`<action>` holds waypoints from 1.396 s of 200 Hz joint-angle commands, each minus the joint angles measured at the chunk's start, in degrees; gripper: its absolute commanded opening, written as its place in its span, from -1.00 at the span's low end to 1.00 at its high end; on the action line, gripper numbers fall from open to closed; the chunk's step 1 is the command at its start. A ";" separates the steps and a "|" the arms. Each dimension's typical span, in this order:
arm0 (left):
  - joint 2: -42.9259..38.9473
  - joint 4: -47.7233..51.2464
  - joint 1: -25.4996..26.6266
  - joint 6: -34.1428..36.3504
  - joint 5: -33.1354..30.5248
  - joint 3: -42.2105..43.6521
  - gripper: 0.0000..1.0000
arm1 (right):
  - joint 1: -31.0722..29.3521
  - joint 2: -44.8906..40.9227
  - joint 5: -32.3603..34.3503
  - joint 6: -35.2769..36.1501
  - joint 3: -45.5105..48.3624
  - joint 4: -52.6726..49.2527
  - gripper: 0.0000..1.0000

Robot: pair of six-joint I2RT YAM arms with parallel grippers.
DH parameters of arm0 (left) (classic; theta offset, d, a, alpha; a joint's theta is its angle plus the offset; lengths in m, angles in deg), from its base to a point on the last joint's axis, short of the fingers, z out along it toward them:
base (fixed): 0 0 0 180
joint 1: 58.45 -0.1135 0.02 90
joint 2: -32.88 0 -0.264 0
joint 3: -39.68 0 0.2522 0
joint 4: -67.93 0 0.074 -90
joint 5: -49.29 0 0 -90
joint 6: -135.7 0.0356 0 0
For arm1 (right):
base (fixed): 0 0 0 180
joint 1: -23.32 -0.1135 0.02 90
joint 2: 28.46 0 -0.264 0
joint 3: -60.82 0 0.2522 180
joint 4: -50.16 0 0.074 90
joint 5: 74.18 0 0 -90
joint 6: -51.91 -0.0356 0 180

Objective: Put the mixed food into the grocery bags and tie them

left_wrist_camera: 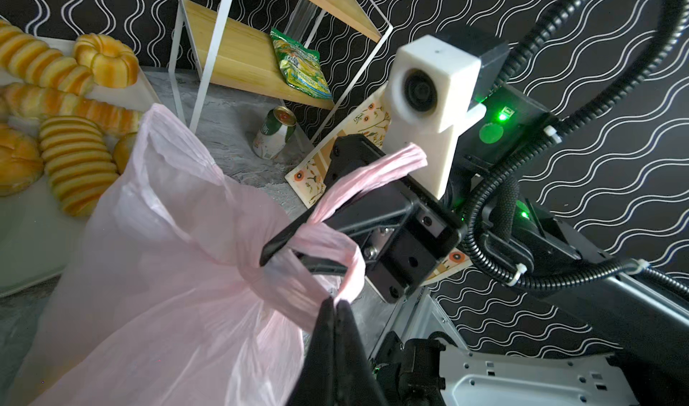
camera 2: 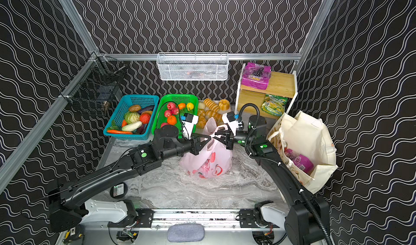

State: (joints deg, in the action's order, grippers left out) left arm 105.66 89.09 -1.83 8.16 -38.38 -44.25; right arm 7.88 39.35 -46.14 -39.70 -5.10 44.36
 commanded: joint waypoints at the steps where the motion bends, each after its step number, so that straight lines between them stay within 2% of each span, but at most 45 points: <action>1: -2.03 3.85 0.07 5.49 0.99 -0.69 -1.00 | 0.06 -0.29 6.87 -5.31 0.05 1.89 -1.00; 13: -2.62 6.13 0.07 7.66 1.55 -1.22 -1.00 | 0.06 -0.14 10.42 -8.65 0.19 2.82 -1.00; 43: -2.62 9.66 0.06 9.02 4.02 -0.99 -1.00 | 0.07 0.95 10.10 -14.14 -0.68 4.47 -1.00; 75: -0.31 3.15 0.02 5.78 9.30 1.35 -1.00 | -0.65 0.73 10.97 -18.87 -0.29 8.21 -1.00; 102: 2.78 1.96 0.05 4.77 11.04 0.26 -1.00 | -1.42 0.17 16.22 -21.35 -0.60 6.38 -1.00; 128: 4.44 -2.70 0.20 1.49 13.67 2.73 -1.00 | -4.55 -1.11 30.74 -22.83 -1.63 1.26 -1.00; 149: 5.09 -0.42 0.38 1.07 13.43 2.59 -1.00 | -6.93 -1.76 43.73 -26.20 -2.00 -2.12 -1.00; 163: 5.43 1.51 0.42 0.58 13.47 1.94 -1.00 | -8.32 -1.35 48.51 -28.57 -2.80 -3.53 -1.00; 175: 5.74 -0.53 0.59 -0.40 15.56 2.49 -1.00 | -10.04 -0.71 49.24 -27.22 -3.32 -3.02 -1.00; 188: 6.92 -1.53 0.85 -1.05 17.14 2.58 -1.00 | -12.79 -0.24 53.14 -27.38 -3.91 -3.24 -1.00; 210: 9.26 1.65 1.04 0.33 14.23 0.85 -0.93 | -13.47 -0.11 48.47 -29.66 -1.26 4.20 -1.00; 218: 9.20 2.28 0.99 0.88 12.64 0.50 -0.75 | -13.47 -0.52 46.89 -29.89 -0.03 6.95 -1.00; 231: 8.35 3.67 0.97 2.28 9.76 -0.01 -0.64 | -13.47 -1.05 44.93 -28.75 1.21 8.96 -1.00; 242: 7.18 5.30 0.95 3.52 7.45 -0.22 -0.39 | -13.32 -1.51 43.32 -26.25 2.21 10.36 -1.00; 259: 5.45 6.85 0.95 5.71 5.89 0.20 -0.13 | -12.59 -2.02 39.64 -23.55 3.48 12.53 -1.00; 279: 5.02 11.62 0.94 10.48 5.84 -1.06 -0.04 | -10.36 -2.20 35.08 -24.20 4.45 15.16 -1.00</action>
State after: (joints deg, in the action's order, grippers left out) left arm 111.08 93.48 -1.02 12.22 -34.29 -43.97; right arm -4.16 37.60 -6.90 -65.12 -1.50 50.44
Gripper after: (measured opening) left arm 0.474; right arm 0.034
